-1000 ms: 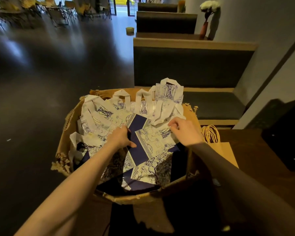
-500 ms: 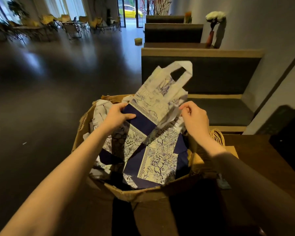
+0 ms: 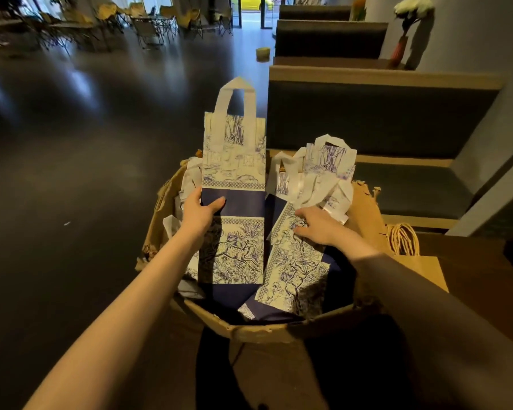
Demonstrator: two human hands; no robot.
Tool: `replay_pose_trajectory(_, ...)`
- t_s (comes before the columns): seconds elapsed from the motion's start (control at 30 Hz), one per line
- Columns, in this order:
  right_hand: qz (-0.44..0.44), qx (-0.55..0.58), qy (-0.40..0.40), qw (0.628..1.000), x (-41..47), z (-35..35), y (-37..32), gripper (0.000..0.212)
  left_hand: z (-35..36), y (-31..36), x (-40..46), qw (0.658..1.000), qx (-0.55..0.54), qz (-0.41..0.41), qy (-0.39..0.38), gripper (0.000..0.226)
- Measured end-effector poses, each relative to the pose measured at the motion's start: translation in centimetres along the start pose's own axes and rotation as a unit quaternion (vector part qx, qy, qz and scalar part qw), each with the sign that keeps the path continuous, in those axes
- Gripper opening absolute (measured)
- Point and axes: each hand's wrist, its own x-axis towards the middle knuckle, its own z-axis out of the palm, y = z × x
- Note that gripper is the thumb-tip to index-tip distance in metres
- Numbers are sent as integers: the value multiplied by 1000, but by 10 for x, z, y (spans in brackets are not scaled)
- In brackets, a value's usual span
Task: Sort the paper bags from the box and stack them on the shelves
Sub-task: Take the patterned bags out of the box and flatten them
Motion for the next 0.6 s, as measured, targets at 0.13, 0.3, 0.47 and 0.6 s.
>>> replay_pose_trajectory(0.13, 52, -31, 17, 998, 12, 10, 3, 89, -5, -5, -2, 1000, -13, -27, 6, 44)
replay_pose_trajectory(0.3, 45, -38, 64, 996, 14, 19, 8, 109, -6, -6, -6, 999, -12, -37, 15, 41)
replay_pose_trajectory(0.47, -2, 22, 168, 986, 4, 3, -2, 75, -6, -2, -9, 998, -4, -50, 24, 38)
replay_pose_trajectory(0.6, -47, 20, 258, 965, -4, -29, -12, 63, -6, 4, -13, 999, 1, -37, 19, 36)
